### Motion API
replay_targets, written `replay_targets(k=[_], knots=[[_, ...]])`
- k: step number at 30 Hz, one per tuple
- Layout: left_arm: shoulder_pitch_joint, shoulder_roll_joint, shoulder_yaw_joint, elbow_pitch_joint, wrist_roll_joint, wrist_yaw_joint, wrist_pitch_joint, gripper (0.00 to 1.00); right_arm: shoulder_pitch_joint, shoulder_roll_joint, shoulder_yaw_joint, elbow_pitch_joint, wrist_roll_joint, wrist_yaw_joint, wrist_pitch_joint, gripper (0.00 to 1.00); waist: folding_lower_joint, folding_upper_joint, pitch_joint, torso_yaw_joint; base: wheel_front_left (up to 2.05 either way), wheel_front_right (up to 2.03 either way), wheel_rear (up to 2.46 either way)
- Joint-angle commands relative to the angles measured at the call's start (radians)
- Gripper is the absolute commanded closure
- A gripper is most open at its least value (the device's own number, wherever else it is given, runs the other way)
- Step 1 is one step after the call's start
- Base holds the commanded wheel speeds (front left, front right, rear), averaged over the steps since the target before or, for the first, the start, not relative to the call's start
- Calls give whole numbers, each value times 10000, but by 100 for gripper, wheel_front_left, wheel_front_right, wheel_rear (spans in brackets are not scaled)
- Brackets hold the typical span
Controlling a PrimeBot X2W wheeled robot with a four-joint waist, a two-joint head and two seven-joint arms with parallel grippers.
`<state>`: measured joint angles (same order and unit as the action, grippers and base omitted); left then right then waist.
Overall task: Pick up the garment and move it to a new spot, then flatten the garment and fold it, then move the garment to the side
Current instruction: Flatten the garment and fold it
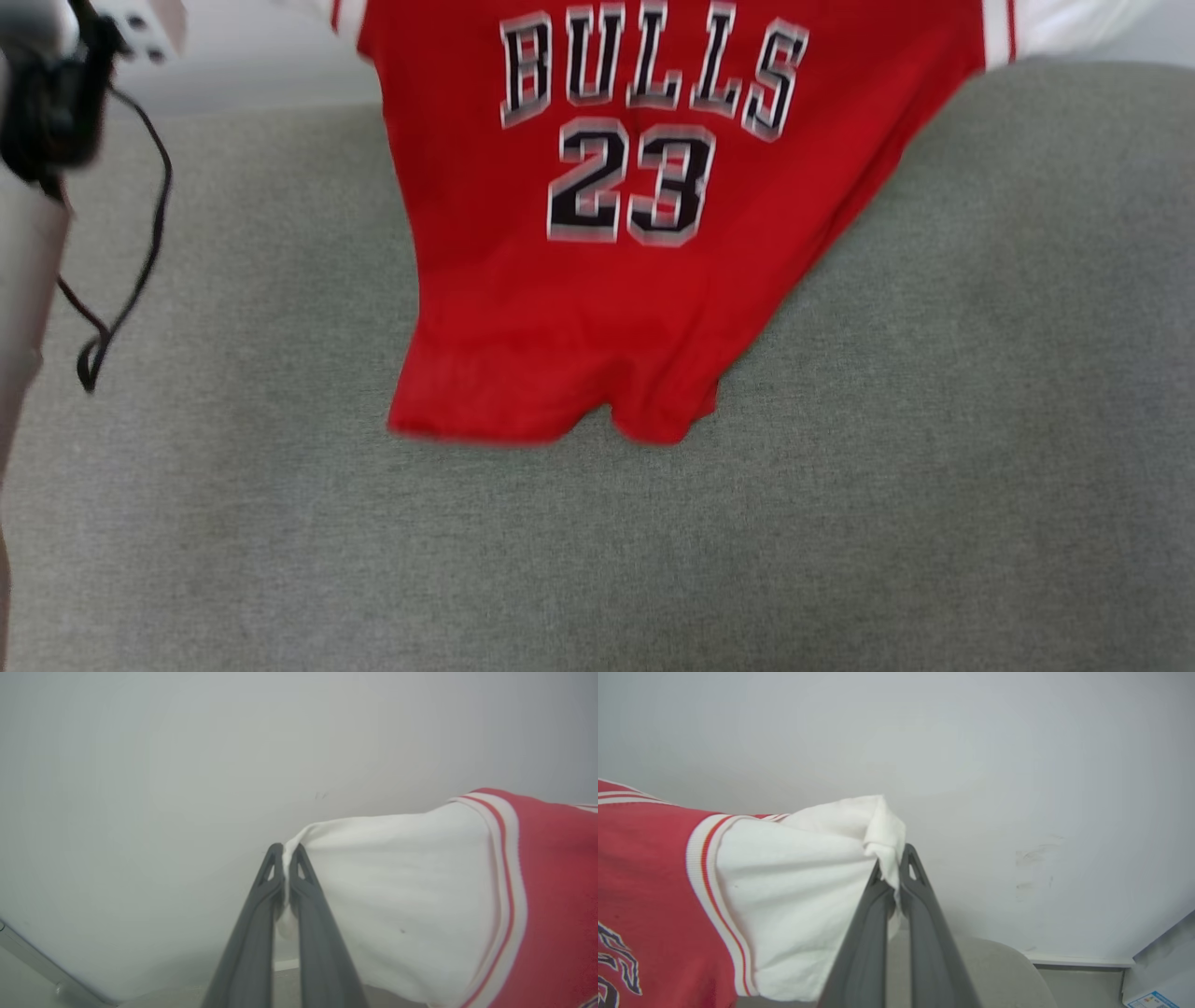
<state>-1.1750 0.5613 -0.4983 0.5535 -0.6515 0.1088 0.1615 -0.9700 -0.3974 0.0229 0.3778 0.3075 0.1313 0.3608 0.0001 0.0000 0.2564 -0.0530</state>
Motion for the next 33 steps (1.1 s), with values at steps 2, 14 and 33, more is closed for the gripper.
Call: replay_targets(k=[2, 14, 33], knots=[[-708, -46, 196, 248, 139, 50, -497, 100, -916, -40, 114, 344, -216, -10, -477, 100, -1, 0, 568, -118, 0, 0, 0], [-3812, 132, 916, 756, 492, -65, -2279, 100, -5301, 58, 841, 1790, -843, -10, -2960, 100, -1, 0, 2370, -322, 0, 0, 0], [-3331, -390, 759, 1310, 89, -433, -2955, 100, -5912, 42, 2388, 3929, 329, -10, -4055, 100, -1, 0, 3960, -144, 0, 0, 0]])
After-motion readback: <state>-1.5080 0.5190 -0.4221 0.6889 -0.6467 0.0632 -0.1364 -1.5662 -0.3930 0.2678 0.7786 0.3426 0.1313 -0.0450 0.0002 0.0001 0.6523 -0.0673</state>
